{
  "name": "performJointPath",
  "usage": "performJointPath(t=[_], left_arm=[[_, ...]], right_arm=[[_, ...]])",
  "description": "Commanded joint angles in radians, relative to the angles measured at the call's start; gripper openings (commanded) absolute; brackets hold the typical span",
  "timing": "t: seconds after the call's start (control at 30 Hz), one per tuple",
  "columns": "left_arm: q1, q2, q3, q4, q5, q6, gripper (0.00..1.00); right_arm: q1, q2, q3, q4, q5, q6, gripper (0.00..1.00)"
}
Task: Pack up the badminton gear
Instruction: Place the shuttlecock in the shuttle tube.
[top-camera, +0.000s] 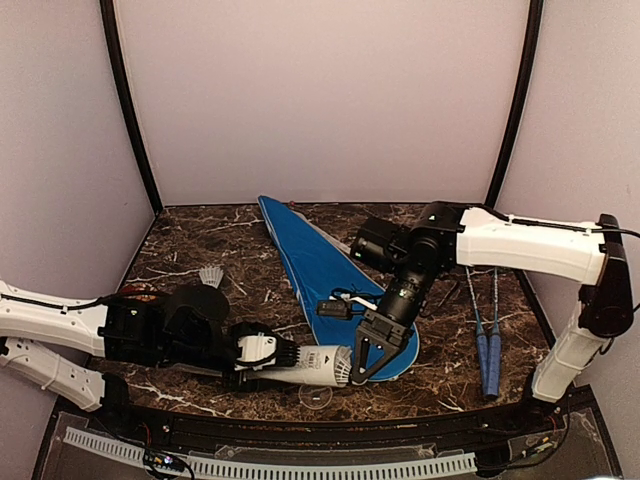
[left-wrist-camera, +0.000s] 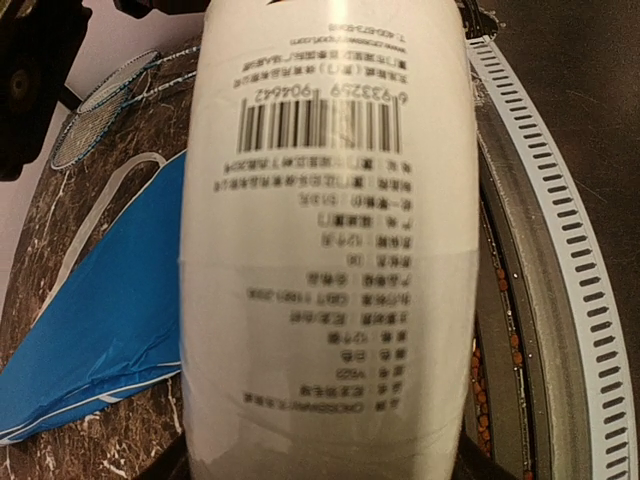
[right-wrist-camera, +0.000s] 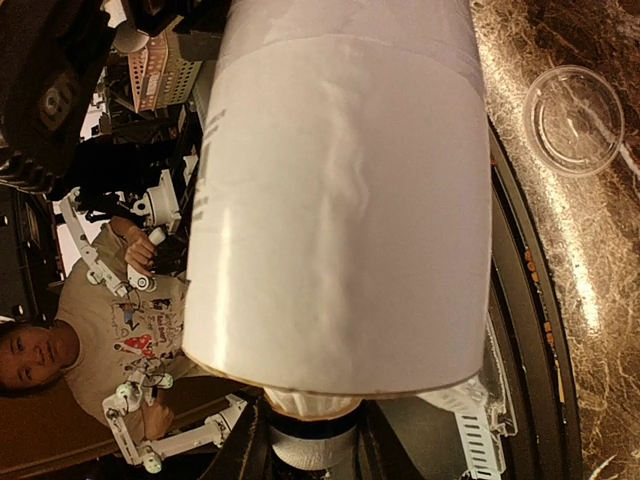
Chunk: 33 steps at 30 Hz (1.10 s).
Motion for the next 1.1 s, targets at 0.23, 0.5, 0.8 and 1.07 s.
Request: performJointPath(t=[0.23, 0.5, 0.8, 1.07], left_arm=[[-0.058, -0.032, 0.020, 0.075, -0.020, 0.035, 0.62], [-0.058, -0.033, 0.020, 0.092, -0.011, 0.036, 0.62], [-0.058, 0.054, 0.091, 0.080, -0.063, 0.024, 0.61], [-0.058, 0.057, 0.070, 0.090, -0.071, 0.021, 0.61]], right_arm=[[-0.023, 0.034, 0.005, 0.048, 0.056, -0.019, 0.12], [-0.024, 0.009, 0.008, 0.097, 0.044, 0.011, 0.16], [0.034, 0.036, 0.008, 0.178, -0.048, 0.042, 0.14], [0.043, -0.013, 0.020, 0.195, -0.075, 0.048, 0.13]])
